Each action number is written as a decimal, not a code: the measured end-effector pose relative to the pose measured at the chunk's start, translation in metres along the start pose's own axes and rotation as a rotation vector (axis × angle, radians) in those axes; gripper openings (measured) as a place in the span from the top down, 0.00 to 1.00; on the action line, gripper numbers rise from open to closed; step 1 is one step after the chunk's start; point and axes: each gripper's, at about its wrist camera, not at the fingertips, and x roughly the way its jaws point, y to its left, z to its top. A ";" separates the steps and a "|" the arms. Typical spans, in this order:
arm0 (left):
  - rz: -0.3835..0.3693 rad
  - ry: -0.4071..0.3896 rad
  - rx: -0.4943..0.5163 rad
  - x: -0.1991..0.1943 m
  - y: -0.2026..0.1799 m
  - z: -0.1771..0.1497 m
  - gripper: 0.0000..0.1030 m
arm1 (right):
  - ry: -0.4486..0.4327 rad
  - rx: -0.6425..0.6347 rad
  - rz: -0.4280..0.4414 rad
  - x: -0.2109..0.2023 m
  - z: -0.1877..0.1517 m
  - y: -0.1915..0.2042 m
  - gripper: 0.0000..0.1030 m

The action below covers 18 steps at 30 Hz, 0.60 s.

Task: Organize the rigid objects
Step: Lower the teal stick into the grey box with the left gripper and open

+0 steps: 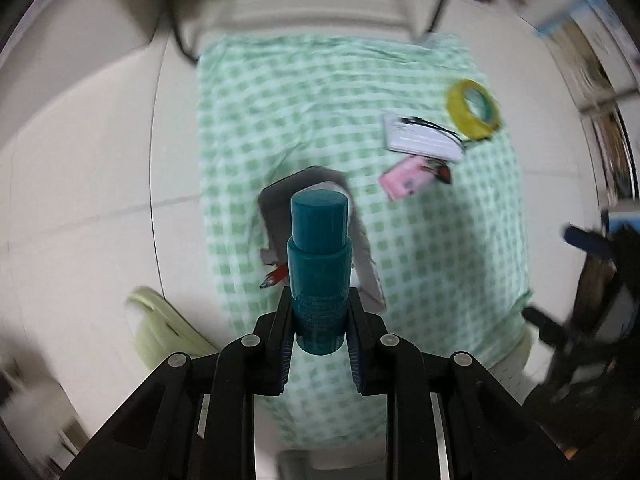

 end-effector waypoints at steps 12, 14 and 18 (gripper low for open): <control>-0.013 0.025 -0.218 0.070 0.030 0.030 0.80 | 0.102 -0.110 -0.295 0.030 -0.020 0.002 0.07; -0.029 0.017 -0.219 0.076 0.029 0.032 0.80 | 0.117 -0.094 -0.270 0.035 -0.022 0.000 0.07; -0.037 0.025 -0.217 0.094 0.029 0.033 0.80 | 0.131 -0.031 -0.218 0.041 -0.025 -0.002 0.07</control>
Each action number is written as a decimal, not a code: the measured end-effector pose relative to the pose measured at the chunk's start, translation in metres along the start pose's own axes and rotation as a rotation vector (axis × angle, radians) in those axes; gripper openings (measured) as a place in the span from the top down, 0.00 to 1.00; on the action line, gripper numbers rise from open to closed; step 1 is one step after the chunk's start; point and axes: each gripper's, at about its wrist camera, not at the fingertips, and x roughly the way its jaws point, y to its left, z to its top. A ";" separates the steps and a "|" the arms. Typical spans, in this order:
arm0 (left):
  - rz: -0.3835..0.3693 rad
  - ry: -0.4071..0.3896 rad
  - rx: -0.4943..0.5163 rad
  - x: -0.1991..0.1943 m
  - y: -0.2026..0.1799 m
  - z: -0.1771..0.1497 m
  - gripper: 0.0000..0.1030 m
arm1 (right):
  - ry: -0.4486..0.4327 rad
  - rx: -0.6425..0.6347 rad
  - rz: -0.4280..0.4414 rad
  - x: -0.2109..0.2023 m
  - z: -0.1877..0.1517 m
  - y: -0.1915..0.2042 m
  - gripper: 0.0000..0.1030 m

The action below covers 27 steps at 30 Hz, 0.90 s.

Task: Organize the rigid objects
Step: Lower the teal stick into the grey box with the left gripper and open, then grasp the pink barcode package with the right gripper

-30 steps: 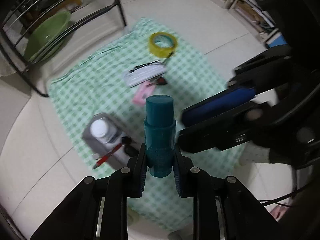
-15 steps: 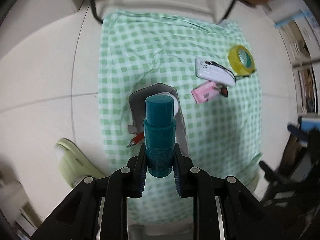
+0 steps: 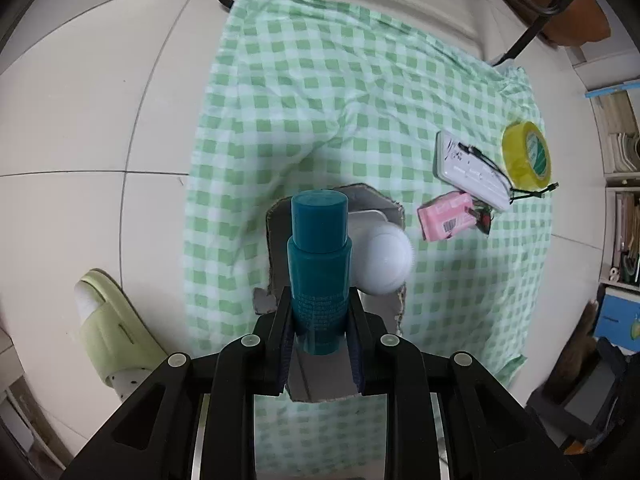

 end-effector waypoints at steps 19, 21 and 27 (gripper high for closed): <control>0.036 0.038 -0.070 -0.031 0.000 -0.006 0.14 | -0.008 0.135 0.062 0.017 -0.010 -0.029 0.03; 0.005 0.061 -0.022 -0.048 -0.011 -0.009 0.14 | -0.006 0.143 0.053 0.026 -0.011 -0.035 0.03; -0.253 0.042 0.039 -0.124 -0.034 -0.018 0.00 | 0.033 0.138 0.060 0.055 -0.011 -0.041 0.03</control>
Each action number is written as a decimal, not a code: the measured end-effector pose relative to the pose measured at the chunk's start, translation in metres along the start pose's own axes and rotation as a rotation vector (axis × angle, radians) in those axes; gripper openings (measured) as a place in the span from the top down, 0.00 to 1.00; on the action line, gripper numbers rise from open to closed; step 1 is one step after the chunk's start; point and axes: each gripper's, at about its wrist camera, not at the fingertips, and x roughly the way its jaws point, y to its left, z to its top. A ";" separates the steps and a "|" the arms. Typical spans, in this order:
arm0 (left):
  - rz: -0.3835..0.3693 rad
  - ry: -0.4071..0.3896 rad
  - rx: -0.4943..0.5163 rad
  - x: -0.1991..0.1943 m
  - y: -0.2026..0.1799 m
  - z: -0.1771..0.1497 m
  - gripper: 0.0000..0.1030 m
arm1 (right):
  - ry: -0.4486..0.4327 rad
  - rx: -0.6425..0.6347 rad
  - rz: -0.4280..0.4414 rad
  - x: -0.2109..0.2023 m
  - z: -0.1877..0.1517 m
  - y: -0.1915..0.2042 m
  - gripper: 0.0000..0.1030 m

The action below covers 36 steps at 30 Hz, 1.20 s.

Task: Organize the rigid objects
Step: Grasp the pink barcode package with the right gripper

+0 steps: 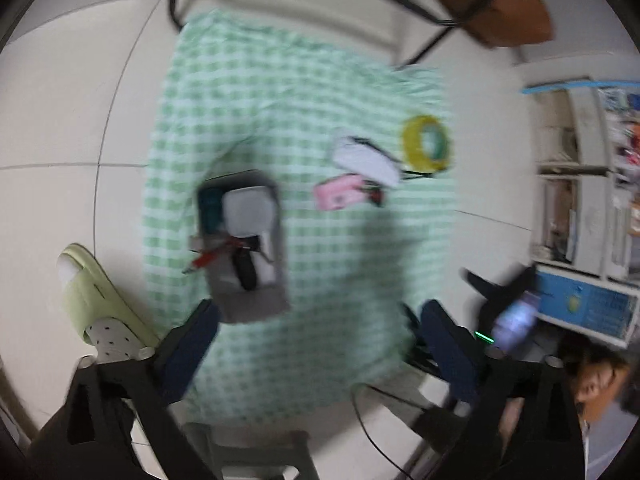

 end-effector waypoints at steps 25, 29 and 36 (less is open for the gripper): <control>0.227 -0.104 0.183 -0.050 0.001 -0.005 0.00 | 0.006 -0.882 -0.170 0.115 0.113 0.085 0.22; 0.263 -0.113 0.181 -0.054 0.008 0.002 0.00 | 0.058 -0.890 -0.108 0.129 0.137 0.096 0.35; 0.352 -0.127 0.188 -0.052 0.010 0.004 0.00 | 0.058 -0.696 0.047 0.103 0.141 0.084 0.68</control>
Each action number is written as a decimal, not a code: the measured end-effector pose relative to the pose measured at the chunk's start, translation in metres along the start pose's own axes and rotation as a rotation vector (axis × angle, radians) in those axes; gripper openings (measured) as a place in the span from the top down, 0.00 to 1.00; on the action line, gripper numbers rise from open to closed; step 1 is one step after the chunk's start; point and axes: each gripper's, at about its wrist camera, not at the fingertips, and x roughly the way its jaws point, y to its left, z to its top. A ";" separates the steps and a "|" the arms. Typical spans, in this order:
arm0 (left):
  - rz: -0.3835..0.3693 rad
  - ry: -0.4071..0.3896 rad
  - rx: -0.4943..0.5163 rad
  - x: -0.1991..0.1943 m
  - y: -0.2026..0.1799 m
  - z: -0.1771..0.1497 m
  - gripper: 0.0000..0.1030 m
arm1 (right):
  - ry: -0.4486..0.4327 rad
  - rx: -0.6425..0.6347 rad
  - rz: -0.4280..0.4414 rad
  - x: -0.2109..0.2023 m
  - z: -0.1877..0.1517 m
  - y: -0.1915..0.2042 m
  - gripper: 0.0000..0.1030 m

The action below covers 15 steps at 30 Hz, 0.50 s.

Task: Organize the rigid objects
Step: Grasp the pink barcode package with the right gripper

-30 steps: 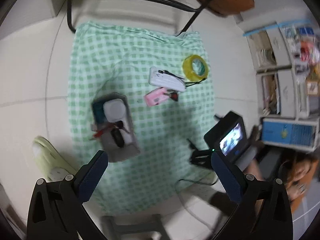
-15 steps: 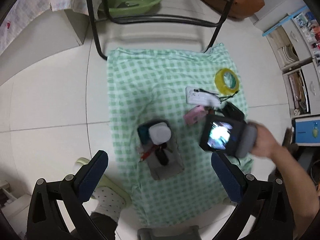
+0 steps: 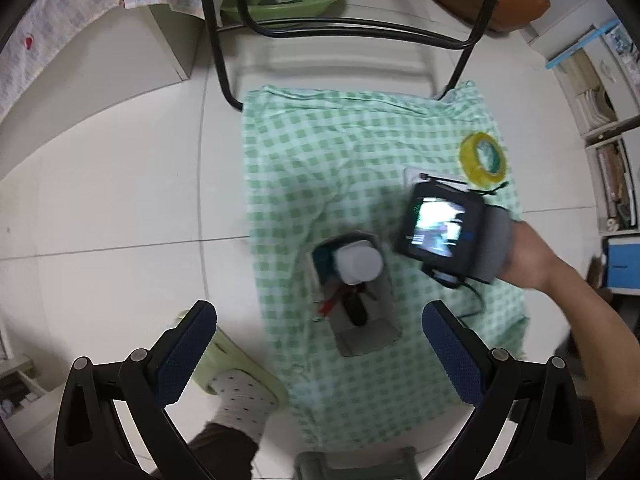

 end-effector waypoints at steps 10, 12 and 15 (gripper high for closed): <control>-0.001 0.081 0.119 0.024 -0.045 -0.018 0.00 | -0.385 0.384 0.203 -0.138 -0.083 0.011 0.69; -0.073 0.090 0.125 0.026 -0.052 -0.020 0.00 | -0.438 0.428 0.257 -0.163 -0.090 0.018 0.69; -0.209 0.092 0.119 0.024 -0.060 -0.020 0.03 | -0.534 0.500 0.318 -0.190 -0.102 0.027 0.69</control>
